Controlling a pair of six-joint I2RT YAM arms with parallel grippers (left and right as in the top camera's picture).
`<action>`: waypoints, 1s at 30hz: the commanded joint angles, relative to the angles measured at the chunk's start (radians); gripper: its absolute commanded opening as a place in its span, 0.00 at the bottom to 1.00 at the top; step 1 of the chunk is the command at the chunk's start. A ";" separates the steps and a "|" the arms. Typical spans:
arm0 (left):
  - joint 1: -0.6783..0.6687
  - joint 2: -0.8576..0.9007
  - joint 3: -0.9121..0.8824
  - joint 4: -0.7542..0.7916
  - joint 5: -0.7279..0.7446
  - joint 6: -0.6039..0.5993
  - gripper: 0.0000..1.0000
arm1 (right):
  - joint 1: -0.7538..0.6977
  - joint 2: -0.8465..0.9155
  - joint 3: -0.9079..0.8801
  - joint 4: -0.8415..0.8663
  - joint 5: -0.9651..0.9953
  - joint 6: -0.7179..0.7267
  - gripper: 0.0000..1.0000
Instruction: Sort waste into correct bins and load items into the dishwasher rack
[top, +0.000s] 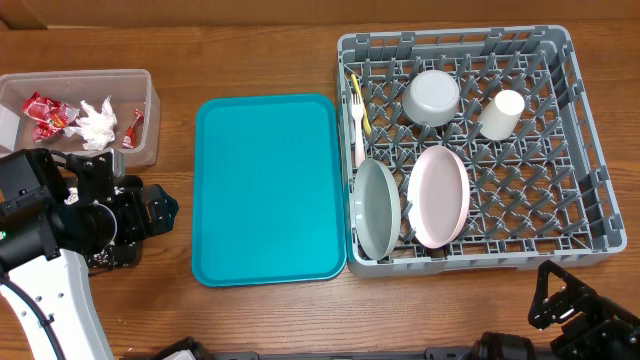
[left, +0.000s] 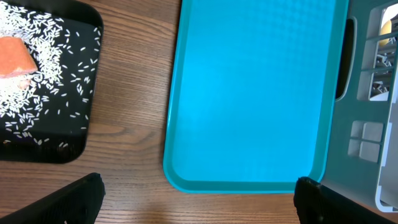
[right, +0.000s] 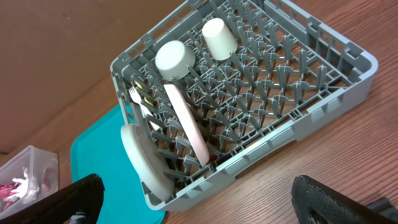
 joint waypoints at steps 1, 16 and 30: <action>0.003 0.004 -0.005 0.004 0.010 0.008 1.00 | 0.024 0.000 -0.021 0.018 0.039 0.005 1.00; 0.003 0.004 -0.005 0.004 0.010 0.008 1.00 | 0.180 -0.409 -0.718 0.667 0.092 -0.136 1.00; 0.003 0.004 -0.005 0.004 0.010 0.008 1.00 | 0.180 -0.636 -1.358 1.380 0.008 -0.158 1.00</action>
